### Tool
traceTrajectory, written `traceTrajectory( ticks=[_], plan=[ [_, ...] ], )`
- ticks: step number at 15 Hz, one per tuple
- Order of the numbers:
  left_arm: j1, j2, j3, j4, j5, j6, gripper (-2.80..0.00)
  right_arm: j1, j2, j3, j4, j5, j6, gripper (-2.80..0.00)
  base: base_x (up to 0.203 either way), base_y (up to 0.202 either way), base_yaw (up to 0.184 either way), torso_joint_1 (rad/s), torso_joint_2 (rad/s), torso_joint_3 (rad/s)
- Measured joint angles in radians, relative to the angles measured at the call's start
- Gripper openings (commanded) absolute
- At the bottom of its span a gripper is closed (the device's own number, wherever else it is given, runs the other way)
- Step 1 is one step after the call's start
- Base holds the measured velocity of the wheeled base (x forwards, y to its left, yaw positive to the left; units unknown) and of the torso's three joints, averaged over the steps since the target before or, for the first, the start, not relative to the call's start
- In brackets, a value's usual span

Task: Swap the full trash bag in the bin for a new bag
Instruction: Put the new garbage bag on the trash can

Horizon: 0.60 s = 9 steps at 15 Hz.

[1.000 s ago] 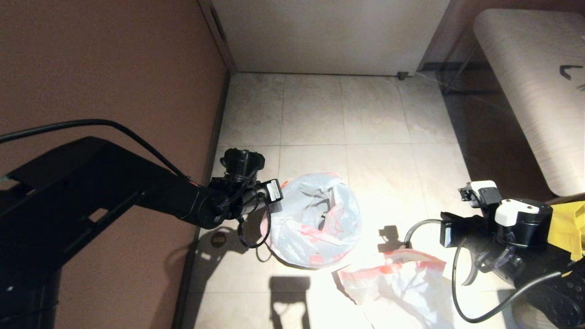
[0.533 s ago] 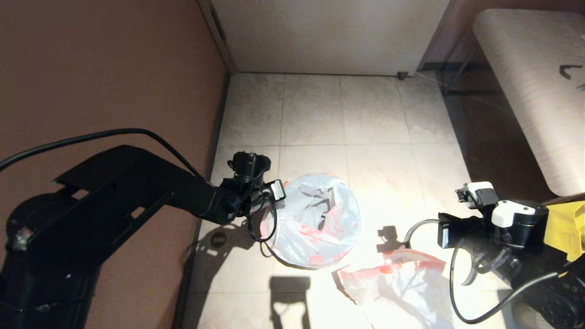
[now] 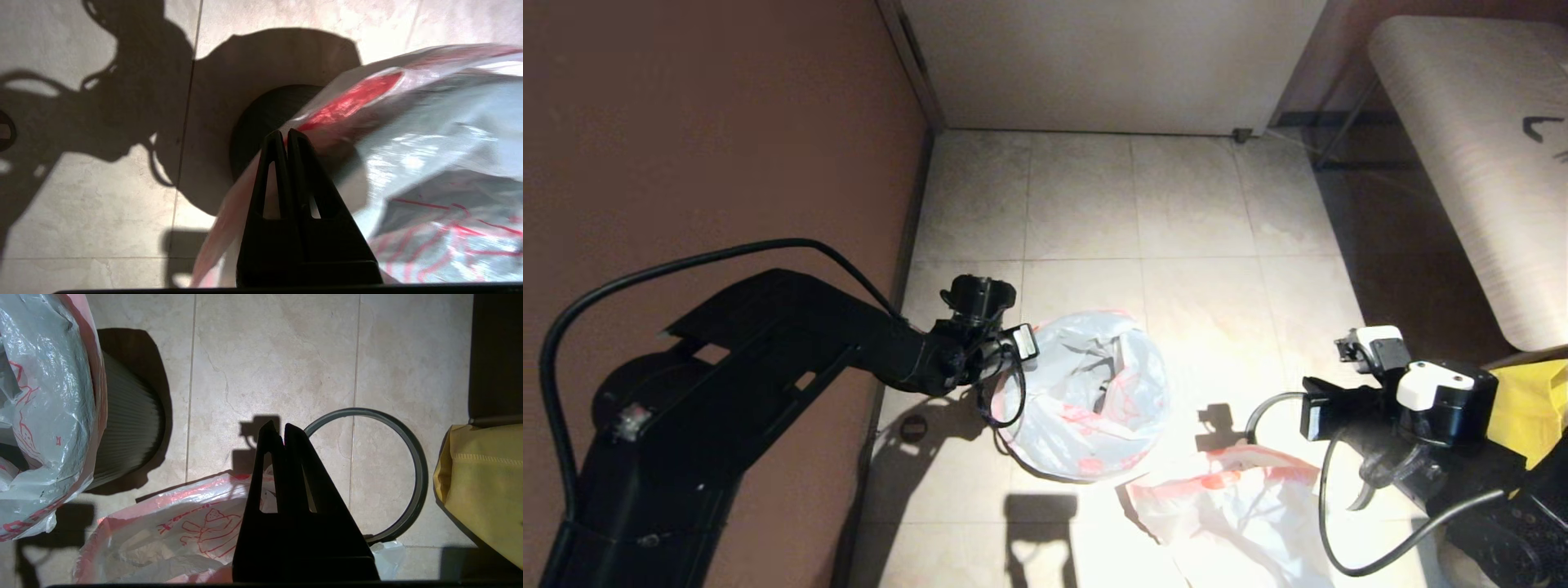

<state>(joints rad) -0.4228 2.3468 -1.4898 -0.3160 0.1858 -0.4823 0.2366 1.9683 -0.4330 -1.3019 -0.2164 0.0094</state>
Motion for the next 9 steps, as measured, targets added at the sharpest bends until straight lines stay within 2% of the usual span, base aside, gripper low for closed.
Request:
traceTrajectory(
  ticks=[9],
  plan=[
    [0.045, 0.089, -0.034, 0.02, 0.006, -0.006, -2.8, 0.0, 0.006, 0.0, -0.004, -0.015, -0.002, -2.8, 0.0, 0.0, 0.0, 0.0, 0.0, 0.0]
  ],
)
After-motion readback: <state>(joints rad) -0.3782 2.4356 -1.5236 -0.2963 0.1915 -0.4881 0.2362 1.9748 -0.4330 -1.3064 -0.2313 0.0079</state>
